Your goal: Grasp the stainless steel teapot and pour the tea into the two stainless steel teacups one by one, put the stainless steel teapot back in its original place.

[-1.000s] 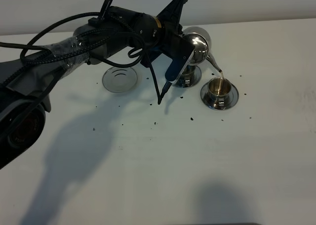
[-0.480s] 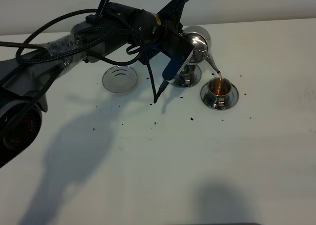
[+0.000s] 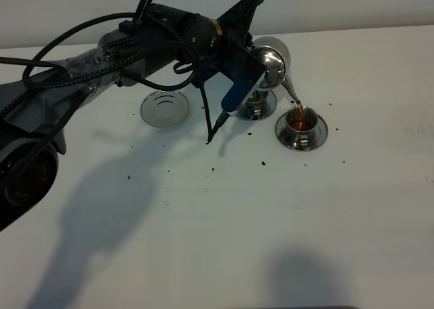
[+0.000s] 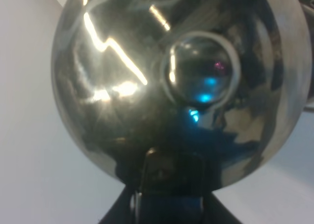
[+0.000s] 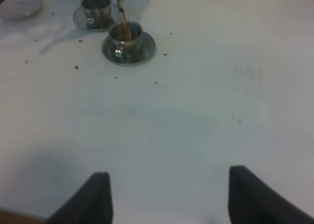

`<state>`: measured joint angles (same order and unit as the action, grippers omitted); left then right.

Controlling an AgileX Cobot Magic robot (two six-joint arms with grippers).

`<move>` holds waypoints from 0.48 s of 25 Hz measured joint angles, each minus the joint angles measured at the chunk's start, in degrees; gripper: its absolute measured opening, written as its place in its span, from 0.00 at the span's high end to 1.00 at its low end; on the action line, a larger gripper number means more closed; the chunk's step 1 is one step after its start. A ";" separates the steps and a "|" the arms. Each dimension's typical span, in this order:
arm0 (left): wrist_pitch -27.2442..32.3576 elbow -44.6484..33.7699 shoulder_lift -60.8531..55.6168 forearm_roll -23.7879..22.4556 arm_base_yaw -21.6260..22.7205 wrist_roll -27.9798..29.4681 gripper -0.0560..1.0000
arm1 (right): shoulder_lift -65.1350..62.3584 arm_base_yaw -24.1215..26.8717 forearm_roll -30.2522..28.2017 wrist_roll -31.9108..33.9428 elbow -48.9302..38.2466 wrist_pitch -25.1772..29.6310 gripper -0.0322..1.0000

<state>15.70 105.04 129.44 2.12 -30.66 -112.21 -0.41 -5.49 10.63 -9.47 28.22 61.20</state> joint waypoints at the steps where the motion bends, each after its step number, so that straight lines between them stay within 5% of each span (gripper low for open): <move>1: 0.00 0.00 0.00 0.00 0.00 0.00 0.76 | 0.00 0.00 0.00 0.00 0.00 0.00 0.48; 12: 0.00 0.00 0.00 0.00 -0.04 -1.42 0.76 | 0.00 0.00 0.00 0.00 0.00 0.00 0.48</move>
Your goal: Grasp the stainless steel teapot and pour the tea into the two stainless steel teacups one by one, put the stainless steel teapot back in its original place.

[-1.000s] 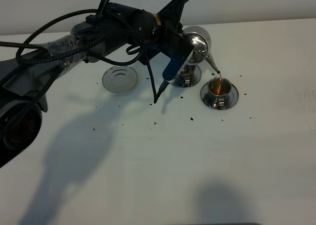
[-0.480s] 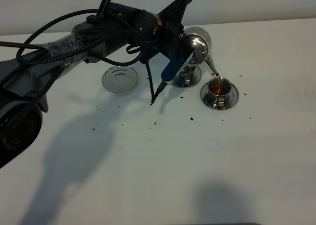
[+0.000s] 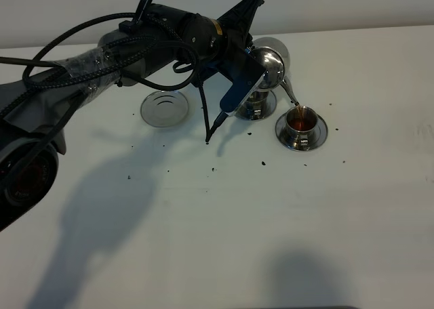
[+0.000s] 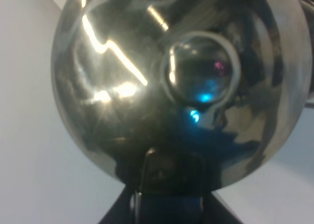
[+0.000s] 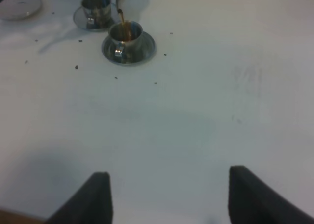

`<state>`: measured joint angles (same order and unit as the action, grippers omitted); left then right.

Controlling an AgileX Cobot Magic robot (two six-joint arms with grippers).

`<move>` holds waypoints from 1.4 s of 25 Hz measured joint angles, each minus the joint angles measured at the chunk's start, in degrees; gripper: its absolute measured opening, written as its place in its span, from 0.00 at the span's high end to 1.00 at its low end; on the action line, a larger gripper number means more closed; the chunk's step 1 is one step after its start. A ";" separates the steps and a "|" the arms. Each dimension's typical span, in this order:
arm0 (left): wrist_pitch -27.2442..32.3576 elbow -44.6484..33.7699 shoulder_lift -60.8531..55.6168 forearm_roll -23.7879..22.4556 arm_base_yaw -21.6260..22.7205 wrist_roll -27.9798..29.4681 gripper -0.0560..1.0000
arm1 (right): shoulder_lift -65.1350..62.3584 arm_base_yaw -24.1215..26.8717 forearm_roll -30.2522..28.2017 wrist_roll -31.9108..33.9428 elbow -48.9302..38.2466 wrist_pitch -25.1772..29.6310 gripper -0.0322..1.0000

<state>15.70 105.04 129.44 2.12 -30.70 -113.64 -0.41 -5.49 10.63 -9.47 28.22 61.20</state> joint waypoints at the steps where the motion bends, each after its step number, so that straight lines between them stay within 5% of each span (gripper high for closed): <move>1: 0.00 0.00 0.00 0.00 0.00 -0.12 0.76 | 0.00 0.00 0.00 0.00 0.00 0.00 0.48; 35: -1.64 0.00 0.00 0.00 0.00 -2.85 0.76 | 0.00 0.00 0.00 0.00 0.00 0.00 0.48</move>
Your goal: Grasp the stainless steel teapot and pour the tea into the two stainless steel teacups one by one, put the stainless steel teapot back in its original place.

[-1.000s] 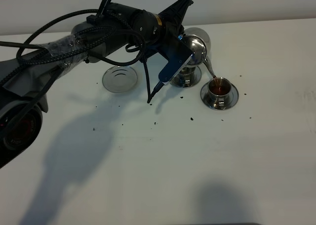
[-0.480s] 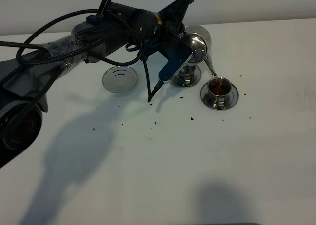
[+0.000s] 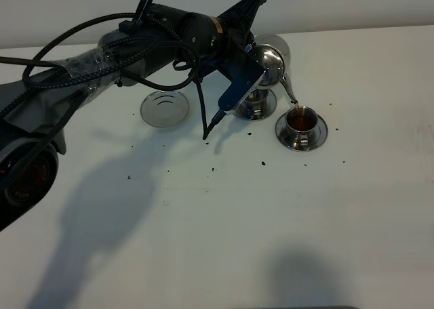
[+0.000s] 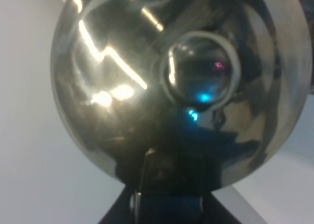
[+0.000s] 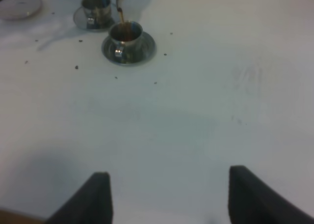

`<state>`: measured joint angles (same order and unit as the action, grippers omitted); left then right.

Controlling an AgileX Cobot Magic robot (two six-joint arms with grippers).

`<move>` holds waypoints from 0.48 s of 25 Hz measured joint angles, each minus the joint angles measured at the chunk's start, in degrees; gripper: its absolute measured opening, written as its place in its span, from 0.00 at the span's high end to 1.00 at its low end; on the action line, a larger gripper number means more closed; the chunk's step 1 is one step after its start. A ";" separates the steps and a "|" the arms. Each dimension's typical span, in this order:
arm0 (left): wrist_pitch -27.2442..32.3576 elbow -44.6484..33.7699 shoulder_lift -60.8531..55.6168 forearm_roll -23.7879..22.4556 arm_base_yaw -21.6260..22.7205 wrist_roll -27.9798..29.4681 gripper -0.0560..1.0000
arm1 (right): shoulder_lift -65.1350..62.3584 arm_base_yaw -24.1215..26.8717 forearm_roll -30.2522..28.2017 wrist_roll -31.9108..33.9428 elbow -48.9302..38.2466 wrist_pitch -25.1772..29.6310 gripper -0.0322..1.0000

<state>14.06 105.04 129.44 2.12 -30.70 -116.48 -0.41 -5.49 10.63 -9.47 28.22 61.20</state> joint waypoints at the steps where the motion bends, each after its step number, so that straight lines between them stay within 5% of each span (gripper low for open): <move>1: -0.07 0.00 0.00 0.00 0.00 0.00 0.76 | 0.00 0.00 0.00 0.00 0.00 0.00 0.48; 12: 0.37 0.00 0.00 0.15 0.00 2.55 0.76 | 0.00 0.00 0.00 0.00 0.00 0.00 0.48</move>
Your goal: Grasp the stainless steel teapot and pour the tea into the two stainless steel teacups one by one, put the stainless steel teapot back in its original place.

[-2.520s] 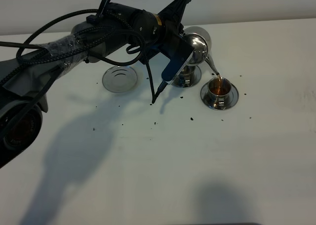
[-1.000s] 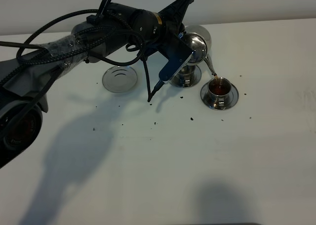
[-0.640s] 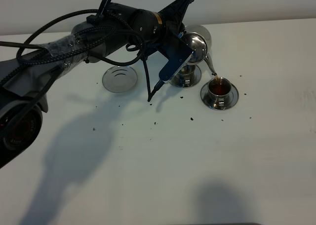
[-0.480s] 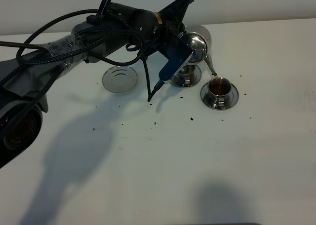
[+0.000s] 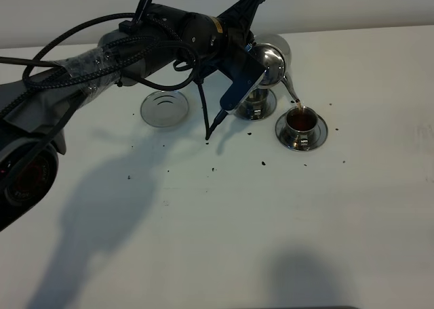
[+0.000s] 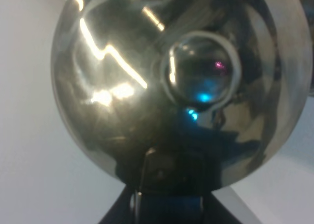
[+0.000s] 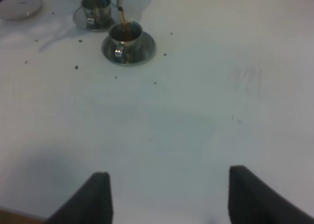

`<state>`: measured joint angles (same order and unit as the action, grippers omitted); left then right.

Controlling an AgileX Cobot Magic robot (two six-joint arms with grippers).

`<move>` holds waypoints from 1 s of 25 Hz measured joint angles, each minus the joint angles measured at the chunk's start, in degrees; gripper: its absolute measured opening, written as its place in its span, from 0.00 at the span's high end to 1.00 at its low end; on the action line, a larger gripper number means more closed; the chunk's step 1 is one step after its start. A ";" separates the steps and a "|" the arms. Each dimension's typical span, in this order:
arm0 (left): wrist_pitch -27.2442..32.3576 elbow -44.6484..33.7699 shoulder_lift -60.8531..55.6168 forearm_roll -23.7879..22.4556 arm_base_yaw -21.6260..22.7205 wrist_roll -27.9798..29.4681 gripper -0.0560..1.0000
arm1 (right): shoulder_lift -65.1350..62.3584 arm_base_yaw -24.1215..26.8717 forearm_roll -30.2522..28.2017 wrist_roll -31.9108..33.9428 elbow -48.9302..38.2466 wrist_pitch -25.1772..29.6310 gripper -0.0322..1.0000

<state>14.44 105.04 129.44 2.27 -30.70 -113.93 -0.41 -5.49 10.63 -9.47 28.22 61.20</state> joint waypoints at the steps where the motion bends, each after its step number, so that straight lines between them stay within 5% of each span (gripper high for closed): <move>1: 0.48 0.00 0.00 0.03 0.00 1.13 0.76 | 0.00 0.00 0.00 0.00 0.00 0.00 0.48; 16: 8.50 0.00 -2.38 -0.15 0.51 15.27 0.76 | 0.00 0.00 0.00 0.00 0.00 0.00 0.48; 25: 22.24 0.00 -9.56 -0.14 0.77 37.26 0.76 | 0.00 0.00 0.00 0.00 0.00 0.00 0.48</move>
<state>36.68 105.04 119.89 2.13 -29.92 -76.67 -0.41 -5.49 10.63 -9.47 28.22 61.20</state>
